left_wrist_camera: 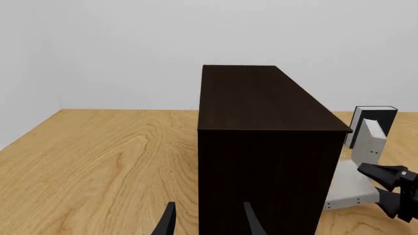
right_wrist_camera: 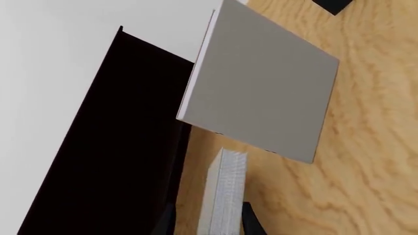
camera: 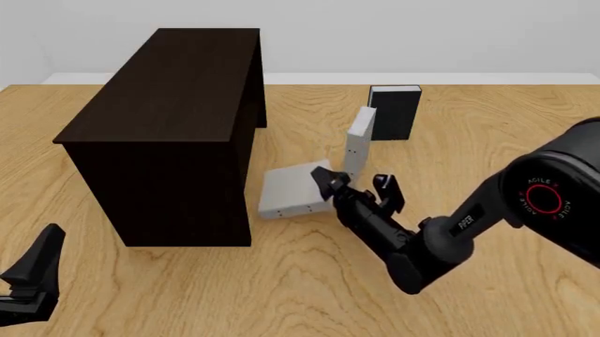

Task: Pick up the book on the right and place it under the cabinet shelf.

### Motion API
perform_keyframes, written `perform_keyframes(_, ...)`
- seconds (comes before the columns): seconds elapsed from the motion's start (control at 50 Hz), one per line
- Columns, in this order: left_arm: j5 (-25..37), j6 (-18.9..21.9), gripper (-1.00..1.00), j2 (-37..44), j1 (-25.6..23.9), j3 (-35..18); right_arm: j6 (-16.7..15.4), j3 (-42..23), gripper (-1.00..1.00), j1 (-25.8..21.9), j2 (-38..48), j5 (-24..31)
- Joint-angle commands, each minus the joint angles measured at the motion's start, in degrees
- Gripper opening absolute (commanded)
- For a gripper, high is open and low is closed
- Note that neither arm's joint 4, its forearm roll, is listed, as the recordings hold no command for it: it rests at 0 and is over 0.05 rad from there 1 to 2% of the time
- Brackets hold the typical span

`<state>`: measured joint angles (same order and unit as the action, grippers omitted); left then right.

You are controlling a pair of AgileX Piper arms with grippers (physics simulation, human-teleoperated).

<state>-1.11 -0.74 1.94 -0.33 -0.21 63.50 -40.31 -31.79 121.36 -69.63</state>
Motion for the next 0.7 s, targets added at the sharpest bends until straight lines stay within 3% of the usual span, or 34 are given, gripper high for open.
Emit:
perform_keyframes(0.02, -0.66, -0.01, 1.00, 0.56, 0.03, 0.12, -1.42, 1.50, 1.00, 0.58, -0.42, -0.27)
perform_keyframes(0.4, -0.62, 0.03, 1.00, 0.52, 0.04, 0.08, -7.51, 8.23, 1.00, 4.12, -3.96, -0.25)
perform_keyframes(0.44, -0.29, 0.05, 1.00, 0.26, 0.03, -0.02, -10.28, 8.95, 1.00, 5.51, -5.36, 1.14)
perform_keyframes(0.48, -0.29, 0.02, 1.00, 0.29, 0.04, -0.03, -9.46, 9.65, 1.00, 4.80, -5.30, 0.31)
perform_keyframes(0.6, -0.37, 0.02, 1.00, 0.34, 0.04, 0.02, -12.56, 10.50, 1.00, 5.93, -8.71, 3.43)
perform_keyframes(0.7, -0.41, 0.00, 1.00, 0.34, 0.05, 0.07, -15.45, 10.77, 1.00, 4.04, -12.64, 8.02)
